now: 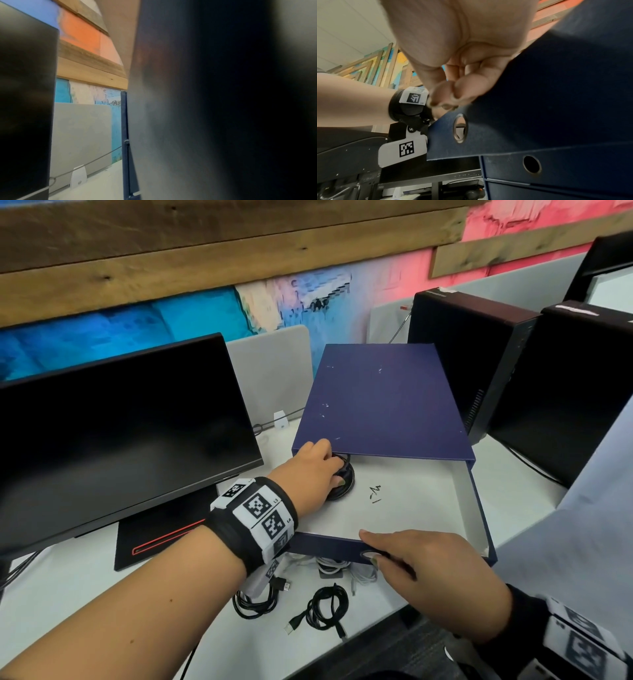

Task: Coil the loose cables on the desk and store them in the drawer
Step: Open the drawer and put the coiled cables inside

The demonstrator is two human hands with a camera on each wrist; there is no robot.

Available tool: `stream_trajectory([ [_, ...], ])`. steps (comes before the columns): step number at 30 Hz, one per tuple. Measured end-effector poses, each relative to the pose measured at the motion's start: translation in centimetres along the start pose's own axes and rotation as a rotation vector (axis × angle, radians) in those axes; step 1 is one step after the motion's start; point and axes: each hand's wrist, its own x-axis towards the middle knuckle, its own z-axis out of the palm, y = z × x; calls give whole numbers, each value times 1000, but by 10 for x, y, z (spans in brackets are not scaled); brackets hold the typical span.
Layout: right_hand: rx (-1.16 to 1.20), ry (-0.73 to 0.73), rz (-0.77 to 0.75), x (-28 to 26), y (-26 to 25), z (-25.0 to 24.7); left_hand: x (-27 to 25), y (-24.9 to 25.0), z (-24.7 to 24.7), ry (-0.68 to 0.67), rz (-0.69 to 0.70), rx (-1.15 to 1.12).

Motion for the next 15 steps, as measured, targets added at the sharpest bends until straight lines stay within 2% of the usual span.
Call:
stream_trajectory([
  [3, -18, 26, 9, 0, 2, 2, 0, 2, -6, 119, -24, 144],
  [6, -45, 56, 19, -2, 3, 3, -5, 6, -11, 191, -31, 83],
  [9, -58, 62, 19, -4, 3, 3, -10, 9, -13, 63, -88, -72],
  [12, -53, 21, 15, -2, 3, 3, -12, 10, -12, -51, -35, 15],
  [15, -59, 17, 3, -3, 4, 4, -12, 15, -15, -104, -38, 85],
])
